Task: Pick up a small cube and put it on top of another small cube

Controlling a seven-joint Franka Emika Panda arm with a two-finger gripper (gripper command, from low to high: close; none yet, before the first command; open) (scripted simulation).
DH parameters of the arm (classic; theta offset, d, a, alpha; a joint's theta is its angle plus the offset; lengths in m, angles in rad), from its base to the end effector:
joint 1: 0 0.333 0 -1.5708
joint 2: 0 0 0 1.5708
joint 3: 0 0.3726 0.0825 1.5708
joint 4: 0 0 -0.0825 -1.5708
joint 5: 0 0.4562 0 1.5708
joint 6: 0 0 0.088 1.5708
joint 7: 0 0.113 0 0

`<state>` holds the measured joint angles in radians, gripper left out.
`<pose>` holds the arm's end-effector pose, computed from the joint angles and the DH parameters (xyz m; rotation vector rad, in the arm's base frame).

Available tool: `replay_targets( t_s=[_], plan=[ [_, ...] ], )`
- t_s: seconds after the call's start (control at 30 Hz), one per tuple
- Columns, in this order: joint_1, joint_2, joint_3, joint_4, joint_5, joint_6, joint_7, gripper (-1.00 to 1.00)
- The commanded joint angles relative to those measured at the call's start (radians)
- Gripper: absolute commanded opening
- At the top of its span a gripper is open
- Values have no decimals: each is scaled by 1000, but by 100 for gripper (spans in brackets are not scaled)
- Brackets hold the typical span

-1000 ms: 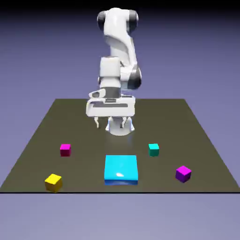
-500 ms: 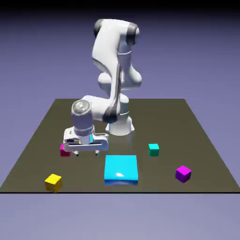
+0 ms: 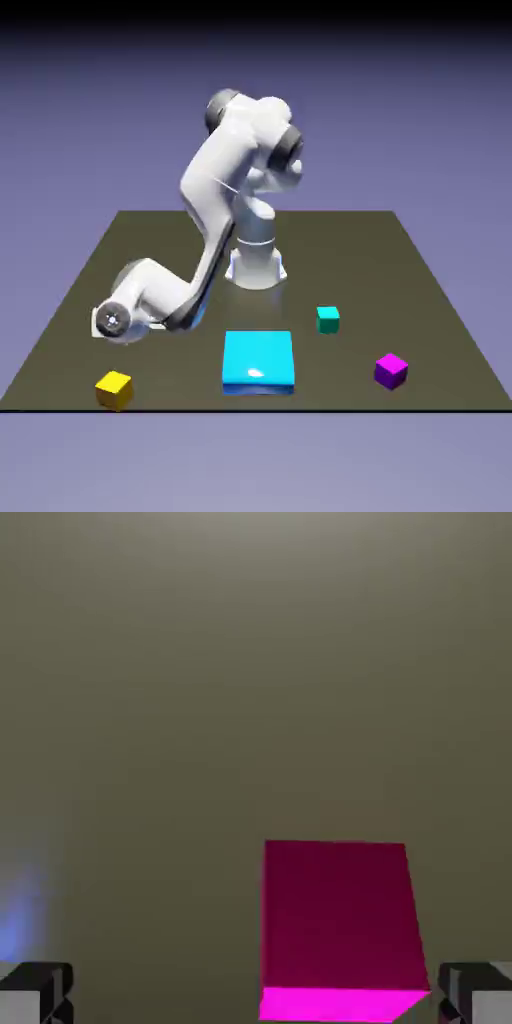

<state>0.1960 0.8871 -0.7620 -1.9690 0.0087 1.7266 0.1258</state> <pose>0.4531 -0.3270 0.0888 2.2351 -0.9194 -1.3203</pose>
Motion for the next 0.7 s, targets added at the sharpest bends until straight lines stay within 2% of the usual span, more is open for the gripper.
replay_targets(
  t_s=[0.0, 0.13, 0.17, 0.37, 0.67],
  plan=[
    [5, 36, -19, 21, 0, -33, -15, 0],
    [-13, 84, 5, -84, 22, 109, -13, 0],
    [-13, 84, 5, -84, 22, 109, -13, -100],
    [6, 44, -23, 25, 0, -39, -18, -100],
    [193, -112, 20, 2, 357, 316, 164, -100]
  ],
)
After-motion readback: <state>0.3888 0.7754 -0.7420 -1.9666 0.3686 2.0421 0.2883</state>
